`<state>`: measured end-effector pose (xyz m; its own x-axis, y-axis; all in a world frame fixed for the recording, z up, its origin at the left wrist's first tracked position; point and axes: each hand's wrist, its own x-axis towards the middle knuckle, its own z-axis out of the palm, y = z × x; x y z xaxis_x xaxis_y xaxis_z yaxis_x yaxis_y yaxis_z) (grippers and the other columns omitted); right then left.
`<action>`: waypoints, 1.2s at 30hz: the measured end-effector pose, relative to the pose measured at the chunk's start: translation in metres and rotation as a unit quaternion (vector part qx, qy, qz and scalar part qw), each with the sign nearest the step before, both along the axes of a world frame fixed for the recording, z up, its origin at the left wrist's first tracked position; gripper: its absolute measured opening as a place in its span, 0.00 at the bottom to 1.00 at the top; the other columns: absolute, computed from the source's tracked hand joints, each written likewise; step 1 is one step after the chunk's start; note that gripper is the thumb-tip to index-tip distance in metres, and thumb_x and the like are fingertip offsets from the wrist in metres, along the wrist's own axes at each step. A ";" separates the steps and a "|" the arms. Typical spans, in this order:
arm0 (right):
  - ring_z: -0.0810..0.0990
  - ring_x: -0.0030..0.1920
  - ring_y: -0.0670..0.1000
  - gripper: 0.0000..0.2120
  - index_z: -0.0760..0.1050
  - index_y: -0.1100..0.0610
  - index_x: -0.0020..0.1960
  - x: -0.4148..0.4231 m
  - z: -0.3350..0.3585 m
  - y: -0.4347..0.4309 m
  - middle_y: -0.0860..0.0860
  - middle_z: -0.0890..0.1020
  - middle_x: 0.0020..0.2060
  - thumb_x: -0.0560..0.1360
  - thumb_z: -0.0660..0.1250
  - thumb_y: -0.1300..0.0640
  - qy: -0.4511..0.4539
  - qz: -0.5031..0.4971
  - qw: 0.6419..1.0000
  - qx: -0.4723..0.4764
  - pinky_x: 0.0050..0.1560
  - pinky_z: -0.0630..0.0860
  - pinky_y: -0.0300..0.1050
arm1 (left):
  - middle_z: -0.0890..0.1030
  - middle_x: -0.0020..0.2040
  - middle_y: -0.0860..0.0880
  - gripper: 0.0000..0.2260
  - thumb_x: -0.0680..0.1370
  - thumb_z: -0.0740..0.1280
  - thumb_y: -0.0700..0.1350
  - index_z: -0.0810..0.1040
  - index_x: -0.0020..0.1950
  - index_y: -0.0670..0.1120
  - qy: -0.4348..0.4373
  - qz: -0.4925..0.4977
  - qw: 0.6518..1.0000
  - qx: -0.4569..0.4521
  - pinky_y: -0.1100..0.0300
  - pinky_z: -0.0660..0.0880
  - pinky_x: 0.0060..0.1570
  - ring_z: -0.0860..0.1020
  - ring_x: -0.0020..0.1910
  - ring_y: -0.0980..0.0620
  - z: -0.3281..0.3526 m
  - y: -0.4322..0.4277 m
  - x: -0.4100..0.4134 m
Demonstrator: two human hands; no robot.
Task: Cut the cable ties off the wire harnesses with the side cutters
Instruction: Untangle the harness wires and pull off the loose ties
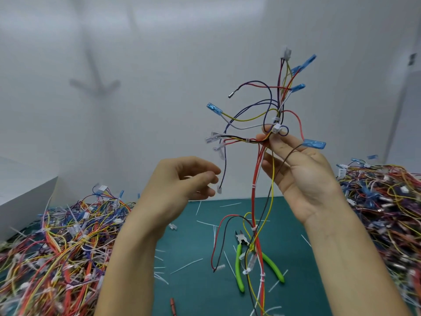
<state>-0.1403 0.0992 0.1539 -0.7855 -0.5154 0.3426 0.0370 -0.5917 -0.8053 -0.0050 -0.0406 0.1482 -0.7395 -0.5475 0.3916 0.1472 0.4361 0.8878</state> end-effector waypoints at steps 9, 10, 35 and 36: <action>0.81 0.36 0.41 0.06 0.81 0.56 0.53 -0.001 -0.001 -0.004 0.47 0.86 0.42 0.79 0.66 0.59 -0.035 0.003 0.999 -0.018 0.35 0.78 0.35 | 0.87 0.48 0.52 0.11 0.74 0.71 0.51 0.83 0.54 0.48 -0.115 -0.129 0.984 -0.036 0.62 0.81 0.49 0.85 0.48 0.56 -0.002 0.008 -0.005; 0.81 0.35 0.41 0.07 0.81 0.56 0.54 -0.001 -0.001 -0.004 0.47 0.86 0.42 0.79 0.66 0.60 -0.039 0.009 0.999 -0.021 0.35 0.78 0.35 | 0.87 0.48 0.53 0.12 0.74 0.72 0.52 0.83 0.55 0.49 -0.119 -0.129 0.983 -0.047 0.62 0.81 0.49 0.84 0.49 0.58 -0.004 0.011 -0.010; 0.87 0.41 0.51 0.07 0.85 0.57 0.52 0.015 -0.014 -0.015 0.53 0.87 0.43 0.75 0.72 0.56 0.234 0.096 0.920 0.301 0.46 0.84 0.44 | 0.86 0.38 0.43 0.03 0.78 0.67 0.32 0.77 0.49 0.39 0.148 0.001 0.987 0.063 0.64 0.80 0.35 0.85 0.35 0.47 -0.001 0.003 -0.009; 0.87 0.39 0.53 0.06 0.85 0.58 0.52 0.017 -0.014 -0.016 0.55 0.87 0.42 0.75 0.72 0.60 0.229 0.095 0.923 0.294 0.42 0.83 0.42 | 0.86 0.38 0.43 0.03 0.78 0.68 0.33 0.77 0.50 0.39 0.151 0.005 0.986 0.063 0.64 0.80 0.35 0.85 0.35 0.47 0.000 0.003 -0.008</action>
<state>-0.1232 0.0832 0.1399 -0.5042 -0.8313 0.2336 -0.3286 -0.0655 -0.9422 -0.0132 -0.0380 0.1481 -0.5937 -0.6120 0.5226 0.4106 0.3281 0.8507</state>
